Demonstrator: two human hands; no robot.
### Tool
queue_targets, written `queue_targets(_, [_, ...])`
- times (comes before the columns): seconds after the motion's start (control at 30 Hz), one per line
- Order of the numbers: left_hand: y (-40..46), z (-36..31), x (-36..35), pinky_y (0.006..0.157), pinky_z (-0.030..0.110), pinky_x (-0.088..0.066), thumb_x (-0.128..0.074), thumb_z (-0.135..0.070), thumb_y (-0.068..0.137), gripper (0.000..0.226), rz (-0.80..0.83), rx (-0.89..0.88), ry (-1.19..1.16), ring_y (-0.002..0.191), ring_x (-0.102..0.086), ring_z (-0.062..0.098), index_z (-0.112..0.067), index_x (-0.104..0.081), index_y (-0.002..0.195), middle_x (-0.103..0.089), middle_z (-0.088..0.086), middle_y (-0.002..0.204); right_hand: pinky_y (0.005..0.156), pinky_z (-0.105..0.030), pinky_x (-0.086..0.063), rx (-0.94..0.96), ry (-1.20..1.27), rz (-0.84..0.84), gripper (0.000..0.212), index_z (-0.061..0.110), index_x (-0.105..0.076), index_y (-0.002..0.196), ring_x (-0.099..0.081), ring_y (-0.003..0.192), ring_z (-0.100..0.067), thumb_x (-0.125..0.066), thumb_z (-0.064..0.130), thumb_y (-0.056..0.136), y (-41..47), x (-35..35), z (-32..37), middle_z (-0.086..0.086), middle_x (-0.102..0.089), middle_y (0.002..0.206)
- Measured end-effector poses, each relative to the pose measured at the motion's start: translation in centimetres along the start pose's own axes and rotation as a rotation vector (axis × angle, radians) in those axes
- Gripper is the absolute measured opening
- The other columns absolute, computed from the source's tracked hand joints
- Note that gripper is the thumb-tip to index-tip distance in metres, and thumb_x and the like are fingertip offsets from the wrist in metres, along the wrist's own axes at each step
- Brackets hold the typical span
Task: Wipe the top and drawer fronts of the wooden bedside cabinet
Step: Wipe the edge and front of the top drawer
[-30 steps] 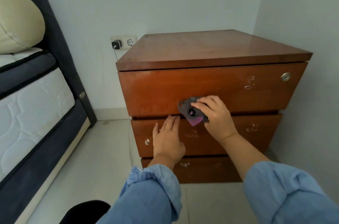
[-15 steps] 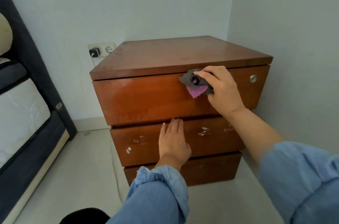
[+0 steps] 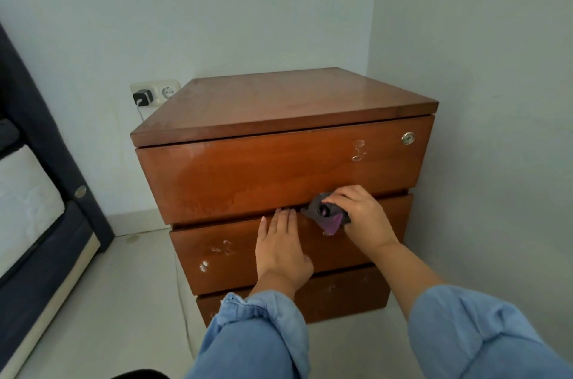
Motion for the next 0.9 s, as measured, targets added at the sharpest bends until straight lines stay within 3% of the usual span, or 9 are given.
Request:
queue_targets(0.07, [0.4,-0.4,0.5,0.122,0.039,-0.001,-0.046,-0.038,0.089,0.081,-0.006,-0.019,0.012,0.148,-0.007,0.02,-0.011,-0.006,0.153,-0.011,0.005,0.161,0.08,-0.046,-0.053,-0.048,-0.014,-0.01,0.056,0.011,-0.069,0.104,-0.058,0.101,-0.026,-0.064,-0.021,0.058,0.1,1.7,-0.8,-0.005,-0.067,0.103])
queue_targets(0.27, [1.2,-4.4,0.6,0.122,0.037,-0.001,-0.045,-0.035,0.09,0.077,-0.036,-0.154,-0.016,0.148,-0.006,0.017,-0.011,-0.007,0.153,-0.011,0.004,0.161,0.084,-0.037,-0.048,-0.025,-0.033,-0.354,0.038,0.008,-0.067,0.103,-0.053,0.104,-0.026,-0.06,-0.008,0.07,5.0,11.1,-1.3,-0.008,-0.064,0.107])
queue_targets(0.33, [1.2,-5.0,0.2,0.122,0.036,-0.001,-0.045,-0.035,0.09,0.077,-0.033,-0.151,-0.039,0.149,-0.004,0.016,-0.012,-0.007,0.153,-0.009,0.003,0.162,0.087,-0.038,-0.049,-0.051,0.003,-0.37,0.039,0.009,-0.068,0.105,-0.053,0.106,-0.026,-0.061,-0.008,0.071,5.7,11.4,-2.3,-0.009,-0.063,0.108])
queue_targets(0.5, [1.5,-4.7,0.0,0.12,0.03,-0.002,-0.048,-0.035,0.084,0.08,-0.106,-0.104,-0.137,0.148,-0.01,0.014,-0.016,-0.013,0.153,-0.013,0.0,0.161,0.091,-0.024,-0.045,-0.135,0.064,-0.466,0.047,0.008,-0.071,0.101,-0.056,0.105,-0.024,-0.059,-0.016,0.062,3.7,8.8,-3.9,-0.011,-0.065,0.106])
queue_targets(0.7, [1.2,-4.8,-0.6,0.121,0.032,-0.003,-0.047,-0.039,0.078,0.087,-0.09,-0.076,-0.151,0.148,-0.009,0.015,-0.016,-0.011,0.153,-0.011,0.001,0.161,0.083,-0.025,-0.049,-0.221,0.026,-0.316,0.046,0.009,-0.073,0.095,-0.059,0.1,-0.025,-0.066,-0.018,0.058,0.2,4.2,-5.5,-0.007,-0.068,0.1])
queue_targets(0.83, [1.2,-4.9,-0.7,0.122,0.035,-0.002,-0.047,-0.04,0.08,0.088,-0.036,-0.081,-0.108,0.149,-0.004,0.016,-0.015,-0.007,0.154,-0.007,0.002,0.162,0.08,-0.037,-0.053,-0.298,0.061,-0.074,0.046,0.009,-0.072,0.098,-0.058,0.097,-0.026,-0.057,-0.019,0.064,-1.4,2.3,-6.3,-0.007,-0.068,0.1])
queue_targets(0.9, [1.2,-4.9,-0.7,0.122,0.036,-0.003,-0.047,-0.041,0.08,0.088,-0.01,-0.081,-0.094,0.149,-0.004,0.016,-0.015,-0.006,0.154,-0.006,0.002,0.162,0.078,-0.033,-0.051,-0.311,0.082,-0.078,0.044,0.012,-0.072,0.097,-0.057,0.097,-0.024,-0.058,-0.018,0.067,-2.0,3.2,-6.7,-0.005,-0.068,0.099])
Point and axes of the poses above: each hand's wrist, its own y-axis towards the middle knuckle, its own x-axis out of the back of the hand, z = x × y, the point moved 9 cm from there along y, towards the middle knuckle
